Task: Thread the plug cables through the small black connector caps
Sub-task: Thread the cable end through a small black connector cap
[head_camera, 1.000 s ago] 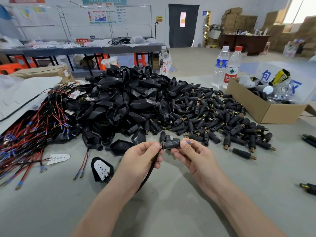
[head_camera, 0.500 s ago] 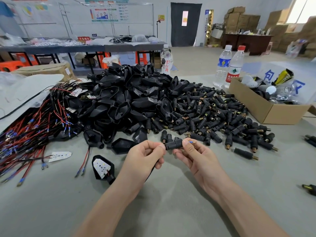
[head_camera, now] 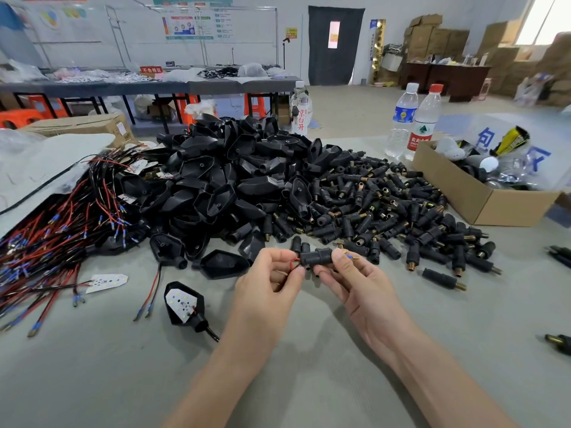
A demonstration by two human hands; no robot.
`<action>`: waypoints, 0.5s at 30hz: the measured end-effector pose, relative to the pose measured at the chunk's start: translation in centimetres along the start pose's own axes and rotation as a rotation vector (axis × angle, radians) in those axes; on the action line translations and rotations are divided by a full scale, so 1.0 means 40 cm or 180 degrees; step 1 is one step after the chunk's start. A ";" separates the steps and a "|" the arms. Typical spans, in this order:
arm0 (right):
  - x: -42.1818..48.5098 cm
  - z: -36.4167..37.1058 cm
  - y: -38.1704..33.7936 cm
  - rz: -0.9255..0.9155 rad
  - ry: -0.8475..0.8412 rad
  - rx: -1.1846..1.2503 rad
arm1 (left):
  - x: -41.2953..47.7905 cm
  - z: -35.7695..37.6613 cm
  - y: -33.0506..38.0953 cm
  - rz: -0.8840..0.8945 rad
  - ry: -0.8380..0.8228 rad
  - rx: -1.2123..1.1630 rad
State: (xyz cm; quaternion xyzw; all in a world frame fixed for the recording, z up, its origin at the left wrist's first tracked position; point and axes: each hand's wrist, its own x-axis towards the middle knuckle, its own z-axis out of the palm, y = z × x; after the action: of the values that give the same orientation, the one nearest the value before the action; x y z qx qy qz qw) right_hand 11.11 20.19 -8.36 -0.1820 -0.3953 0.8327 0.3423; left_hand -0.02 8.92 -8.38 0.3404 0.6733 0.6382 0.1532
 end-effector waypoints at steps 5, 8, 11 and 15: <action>0.000 0.007 0.002 -0.0005 -0.0006 0.0002 | -0.002 -0.005 0.001 0.0148 0.0160 0.0095; -0.002 0.007 0.001 -0.0017 0.0002 -0.0011 | -0.004 -0.008 0.001 0.0227 0.0103 0.0165; -0.006 0.007 -0.001 0.0002 -0.0004 -0.0047 | -0.007 -0.008 -0.002 0.0312 0.0081 0.0214; -0.007 0.008 -0.003 0.0016 0.0019 -0.0091 | 0.002 -0.014 -0.006 0.0265 0.0046 0.0162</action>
State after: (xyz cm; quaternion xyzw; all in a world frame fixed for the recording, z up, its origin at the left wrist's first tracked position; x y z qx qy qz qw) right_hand 11.18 19.86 -8.04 -0.1904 -0.4056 0.8273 0.3388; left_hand -0.50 8.53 -8.52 0.3673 0.6756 0.6292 0.1129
